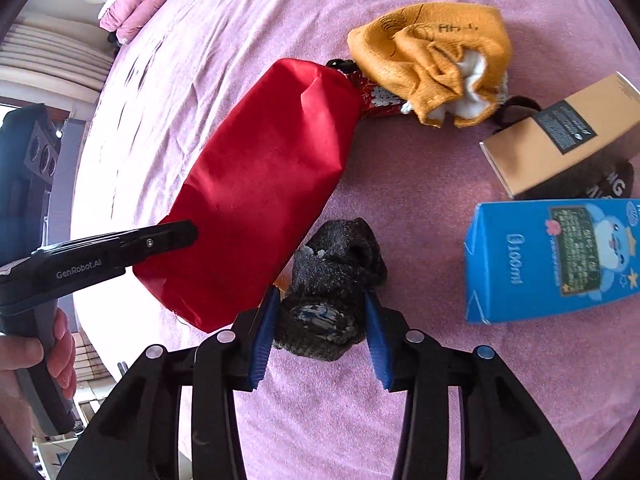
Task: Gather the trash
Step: 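Grasp the red cloth bag with left tool while right tool grasps the dark glove, then carry the bag and glove over the yellow bin and open both tools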
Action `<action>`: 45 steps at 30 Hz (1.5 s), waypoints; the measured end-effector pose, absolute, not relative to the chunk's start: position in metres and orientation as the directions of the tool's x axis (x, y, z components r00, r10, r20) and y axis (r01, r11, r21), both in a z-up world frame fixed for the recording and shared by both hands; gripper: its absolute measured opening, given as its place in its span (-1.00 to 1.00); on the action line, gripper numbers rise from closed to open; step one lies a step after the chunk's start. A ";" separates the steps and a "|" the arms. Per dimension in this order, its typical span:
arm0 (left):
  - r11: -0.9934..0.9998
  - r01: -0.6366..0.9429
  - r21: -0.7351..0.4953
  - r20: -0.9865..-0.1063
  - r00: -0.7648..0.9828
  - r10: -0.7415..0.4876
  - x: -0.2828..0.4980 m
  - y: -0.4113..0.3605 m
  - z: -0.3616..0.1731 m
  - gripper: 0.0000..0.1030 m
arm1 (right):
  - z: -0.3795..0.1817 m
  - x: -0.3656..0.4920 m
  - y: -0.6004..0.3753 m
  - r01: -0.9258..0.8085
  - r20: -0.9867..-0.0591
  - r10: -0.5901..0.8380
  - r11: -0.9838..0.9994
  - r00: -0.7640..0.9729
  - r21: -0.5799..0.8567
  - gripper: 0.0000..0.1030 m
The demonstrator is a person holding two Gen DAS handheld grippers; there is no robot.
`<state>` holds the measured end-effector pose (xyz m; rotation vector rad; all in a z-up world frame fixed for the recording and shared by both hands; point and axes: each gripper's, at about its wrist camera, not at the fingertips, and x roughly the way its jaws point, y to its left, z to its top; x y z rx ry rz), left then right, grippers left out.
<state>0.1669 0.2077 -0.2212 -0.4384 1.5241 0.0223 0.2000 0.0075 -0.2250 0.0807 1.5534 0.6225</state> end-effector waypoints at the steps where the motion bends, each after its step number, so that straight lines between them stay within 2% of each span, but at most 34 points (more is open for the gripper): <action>1: 0.923 -0.279 -0.265 -0.964 0.072 -0.256 0.165 0.207 -0.216 -0.94 | -0.222 0.198 0.004 -0.319 -0.901 0.423 0.844 -0.098 0.431 -0.22; 13: 0.895 -0.275 -0.352 -0.933 0.171 -0.315 0.121 0.154 -0.167 -0.95 | -0.176 0.171 -0.045 -0.357 -0.889 0.457 0.825 -0.037 0.438 -0.22; 25: 0.876 -0.269 -0.399 -0.908 0.244 -0.339 0.085 0.071 -0.125 -0.95 | -0.139 0.143 -0.125 -0.348 -0.880 0.473 0.832 0.039 0.431 -0.22; 34: 0.874 -0.227 -0.430 -0.894 0.241 -0.377 0.069 -0.012 -0.095 -0.94 | -0.123 0.129 -0.221 -0.306 -0.881 0.467 0.852 0.077 0.425 -0.22; 45: 0.885 -0.065 -0.461 -0.879 0.169 -0.446 0.102 -0.153 -0.093 -0.94 | -0.110 0.129 -0.363 -0.200 -0.885 0.439 0.891 0.154 0.407 -0.22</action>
